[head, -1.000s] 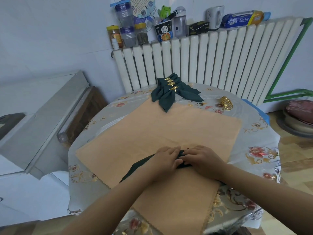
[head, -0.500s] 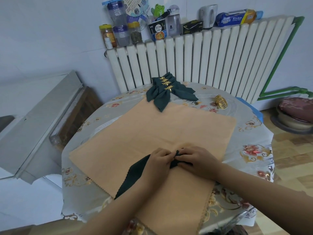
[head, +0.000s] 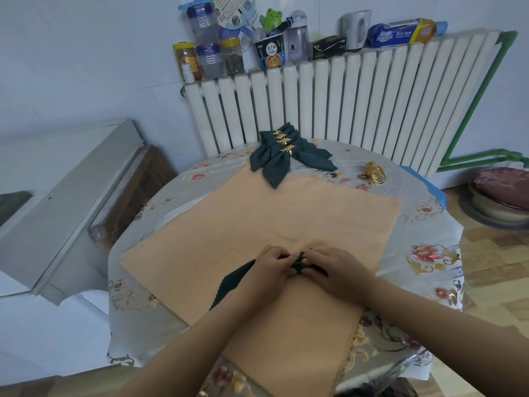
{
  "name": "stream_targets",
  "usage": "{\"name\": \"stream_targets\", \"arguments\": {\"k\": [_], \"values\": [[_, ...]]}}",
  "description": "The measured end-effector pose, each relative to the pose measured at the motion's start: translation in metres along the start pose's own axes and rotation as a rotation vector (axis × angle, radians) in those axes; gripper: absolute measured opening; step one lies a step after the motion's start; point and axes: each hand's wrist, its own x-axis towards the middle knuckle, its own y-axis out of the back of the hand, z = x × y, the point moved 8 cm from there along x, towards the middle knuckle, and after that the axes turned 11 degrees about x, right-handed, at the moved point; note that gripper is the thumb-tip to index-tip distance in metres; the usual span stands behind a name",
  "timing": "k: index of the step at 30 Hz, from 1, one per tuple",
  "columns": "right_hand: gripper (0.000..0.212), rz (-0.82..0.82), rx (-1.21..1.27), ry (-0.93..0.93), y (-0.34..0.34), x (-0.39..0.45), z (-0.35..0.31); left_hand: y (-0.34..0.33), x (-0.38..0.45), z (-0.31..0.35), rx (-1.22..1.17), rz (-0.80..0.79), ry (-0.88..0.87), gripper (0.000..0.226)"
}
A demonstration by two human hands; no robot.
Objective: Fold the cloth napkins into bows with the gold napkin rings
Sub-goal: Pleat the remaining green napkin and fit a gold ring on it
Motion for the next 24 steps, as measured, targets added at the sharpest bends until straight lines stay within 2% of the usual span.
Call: {"name": "stream_targets", "arguments": {"k": [3, 7, 9, 12, 16, 19, 24], "values": [[0.028, 0.022, 0.057, -0.053, 0.005, -0.001, 0.004, 0.001, 0.009, -0.006, -0.046, -0.002, 0.051, 0.037], [0.033, 0.060, 0.100, -0.106, 0.017, 0.001, 0.004, 0.002, 0.015, -0.009, -0.060, 0.007, 0.027, 0.037], [0.034, 0.116, 0.156, -0.207, 0.028, 0.006, 0.017, 0.006, 0.024, -0.012, -0.069, 0.014, 0.025, 0.035], [0.024, 0.196, 0.165, -0.402, 0.047, 0.016, 0.055, 0.011, 0.053, -0.016, -0.019, 0.000, 0.001, 0.031], [0.026, 0.228, 0.122, -0.551, 0.070, 0.030, 0.102, 0.010, 0.097, -0.024, 0.063, -0.021, 0.024, 0.035], [0.029, 0.325, -0.002, -0.718, 0.092, 0.033, 0.140, 0.010, 0.123, -0.024, 0.069, 0.018, 0.029, 0.038], [0.047, 0.442, -0.175, -0.906, 0.126, 0.034, 0.197, -0.006, 0.168, -0.025, 0.099, 0.076, 0.026, 0.037]]}}
